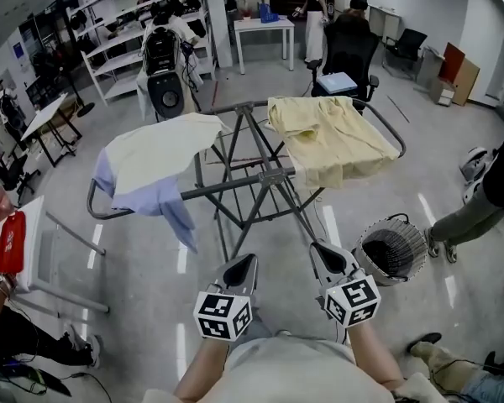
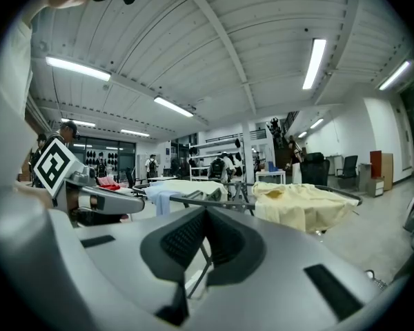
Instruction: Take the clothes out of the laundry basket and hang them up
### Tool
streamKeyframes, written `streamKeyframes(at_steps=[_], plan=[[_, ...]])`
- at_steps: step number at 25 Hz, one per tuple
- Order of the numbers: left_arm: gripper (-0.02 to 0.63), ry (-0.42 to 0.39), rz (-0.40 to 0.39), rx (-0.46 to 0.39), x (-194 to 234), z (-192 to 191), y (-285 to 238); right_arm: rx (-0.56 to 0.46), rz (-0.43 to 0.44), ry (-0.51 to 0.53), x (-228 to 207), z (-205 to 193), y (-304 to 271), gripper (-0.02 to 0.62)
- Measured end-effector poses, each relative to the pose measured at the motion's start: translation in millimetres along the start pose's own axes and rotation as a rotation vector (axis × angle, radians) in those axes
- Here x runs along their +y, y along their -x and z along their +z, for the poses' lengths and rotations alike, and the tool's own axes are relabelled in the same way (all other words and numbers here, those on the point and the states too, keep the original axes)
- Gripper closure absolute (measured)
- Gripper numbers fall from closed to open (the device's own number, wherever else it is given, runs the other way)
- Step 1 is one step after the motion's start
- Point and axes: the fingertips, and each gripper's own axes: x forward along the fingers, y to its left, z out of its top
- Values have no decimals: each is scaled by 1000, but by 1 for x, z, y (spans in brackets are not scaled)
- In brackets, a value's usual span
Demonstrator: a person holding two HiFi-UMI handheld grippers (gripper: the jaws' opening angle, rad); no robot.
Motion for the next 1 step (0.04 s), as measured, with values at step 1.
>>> streamKeyframes(at_steps=[1], plan=[[594, 1, -6, 0, -2, 1, -1, 2, -1, -1, -1, 0, 0, 594]])
